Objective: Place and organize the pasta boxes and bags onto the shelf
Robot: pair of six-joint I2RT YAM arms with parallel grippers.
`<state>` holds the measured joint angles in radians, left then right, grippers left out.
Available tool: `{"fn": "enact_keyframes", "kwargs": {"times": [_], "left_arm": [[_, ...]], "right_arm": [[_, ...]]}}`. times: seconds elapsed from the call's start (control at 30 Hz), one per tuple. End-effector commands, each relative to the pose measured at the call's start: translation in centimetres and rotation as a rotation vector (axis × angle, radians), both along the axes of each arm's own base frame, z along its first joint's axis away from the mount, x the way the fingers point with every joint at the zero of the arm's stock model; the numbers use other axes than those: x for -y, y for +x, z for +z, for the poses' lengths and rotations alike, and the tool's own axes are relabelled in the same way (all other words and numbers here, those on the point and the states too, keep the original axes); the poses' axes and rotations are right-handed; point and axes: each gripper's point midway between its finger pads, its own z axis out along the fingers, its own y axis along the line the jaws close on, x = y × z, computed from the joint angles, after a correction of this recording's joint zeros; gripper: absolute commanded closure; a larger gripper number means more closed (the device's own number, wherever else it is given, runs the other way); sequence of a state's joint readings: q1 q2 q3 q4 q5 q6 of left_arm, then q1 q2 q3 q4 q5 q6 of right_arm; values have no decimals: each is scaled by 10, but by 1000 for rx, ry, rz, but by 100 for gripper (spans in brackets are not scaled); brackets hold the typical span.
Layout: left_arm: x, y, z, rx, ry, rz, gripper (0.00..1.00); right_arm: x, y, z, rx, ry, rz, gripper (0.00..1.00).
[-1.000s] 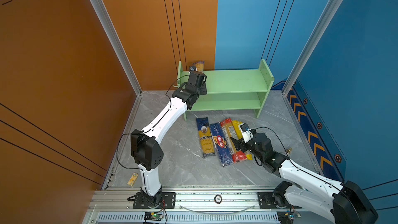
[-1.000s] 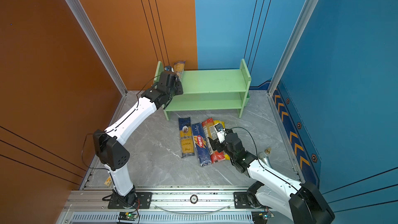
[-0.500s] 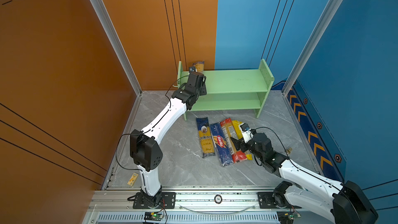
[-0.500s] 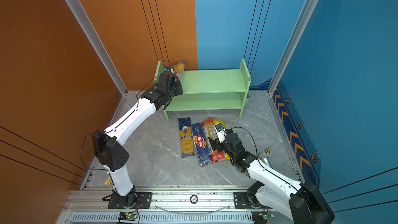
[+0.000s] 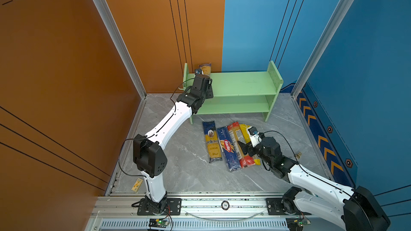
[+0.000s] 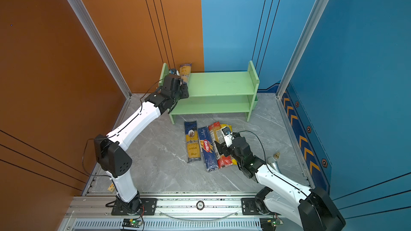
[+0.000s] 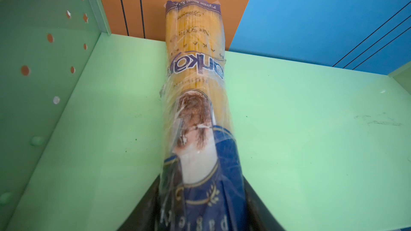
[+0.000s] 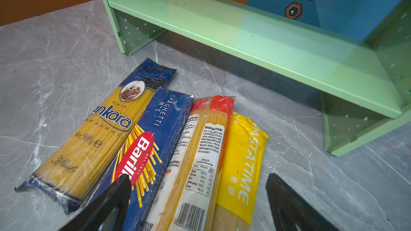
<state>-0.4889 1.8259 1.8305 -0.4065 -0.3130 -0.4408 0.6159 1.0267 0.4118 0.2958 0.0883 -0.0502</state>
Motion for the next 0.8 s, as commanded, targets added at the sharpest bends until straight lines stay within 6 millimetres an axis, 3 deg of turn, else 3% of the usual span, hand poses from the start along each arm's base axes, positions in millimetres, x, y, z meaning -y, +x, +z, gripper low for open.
{"fn": "enact_keyframes", "kwargs": {"times": [0.0,0.47,0.77], "left_arm": [[-8,-5,23,54,-25,-4,47],[-9,-8,30,85,-25,-21,37],[-12,-12,32,105,-12,-34,25]], "right_arm": [[-3,1,3,2,32,7,8],[-3,2,1,-3,30,6,7],[-3,1,0,-6,29,3,7]]}}
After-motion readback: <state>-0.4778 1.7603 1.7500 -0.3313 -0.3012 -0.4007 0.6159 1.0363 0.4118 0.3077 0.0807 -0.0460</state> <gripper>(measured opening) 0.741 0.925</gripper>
